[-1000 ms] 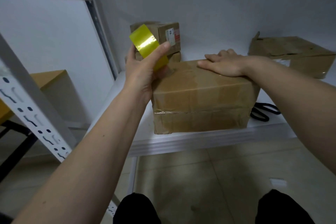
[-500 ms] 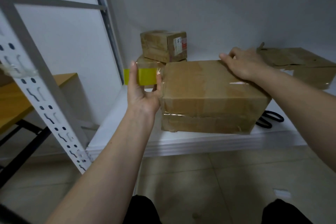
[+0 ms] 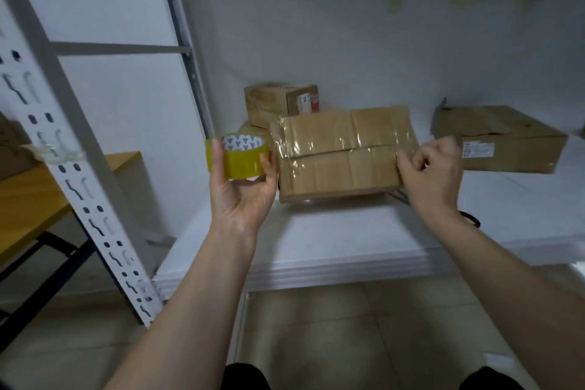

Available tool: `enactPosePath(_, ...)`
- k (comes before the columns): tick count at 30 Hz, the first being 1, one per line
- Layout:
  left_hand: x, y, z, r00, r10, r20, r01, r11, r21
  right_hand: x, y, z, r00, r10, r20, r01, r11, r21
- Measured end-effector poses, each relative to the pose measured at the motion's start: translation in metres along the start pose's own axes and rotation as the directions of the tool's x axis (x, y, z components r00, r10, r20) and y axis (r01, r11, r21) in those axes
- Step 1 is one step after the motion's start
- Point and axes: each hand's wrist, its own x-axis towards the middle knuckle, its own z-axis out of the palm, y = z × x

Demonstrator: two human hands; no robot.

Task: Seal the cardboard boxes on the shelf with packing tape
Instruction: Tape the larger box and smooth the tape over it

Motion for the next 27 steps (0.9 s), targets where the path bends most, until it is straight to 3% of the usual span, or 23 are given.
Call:
enactPosePath(7, 0.0, 0.008, -0.009, 1.0, -0.023, -0.004, 0.023, 0.993, 0.112, -0.01, -0.002, -0.003, 0.966, 0.211, 0.147, -0.233, 0.96, 0.153)
enactPosePath(13, 0.005, 0.017, -0.02, 1.0, -0.014, -0.001, 0.014, 0.996, 0.085, -0.015, -0.006, -0.007, 0.967, 0.234, 0.097, -0.251, 0.931, 0.263)
enactPosePath(19, 0.006, 0.02, -0.03, 0.999, -0.009, -0.034, 0.012, 0.995, 0.101, -0.016, -0.004, -0.01, 0.938, 0.34, 0.068, -0.345, 0.895, 0.281)
enactPosePath(22, 0.006, 0.026, -0.029, 1.0, 0.007, -0.012, -0.006, 0.994, 0.106, -0.02, -0.01, -0.006, 0.95, 0.309, 0.032, -0.307, 0.917, 0.254)
enactPosePath(25, 0.008, 0.03, -0.027, 0.995, 0.095, -0.04, -0.093, 0.994, 0.055, -0.022, -0.025, 0.0, 0.966, 0.247, 0.079, -0.259, 0.932, 0.255)
enactPosePath(27, 0.009, 0.031, -0.028, 0.989, 0.133, -0.07, -0.13, 0.99, 0.055, -0.019, -0.035, 0.004, 0.951, 0.276, 0.138, -0.302, 0.926, 0.227)
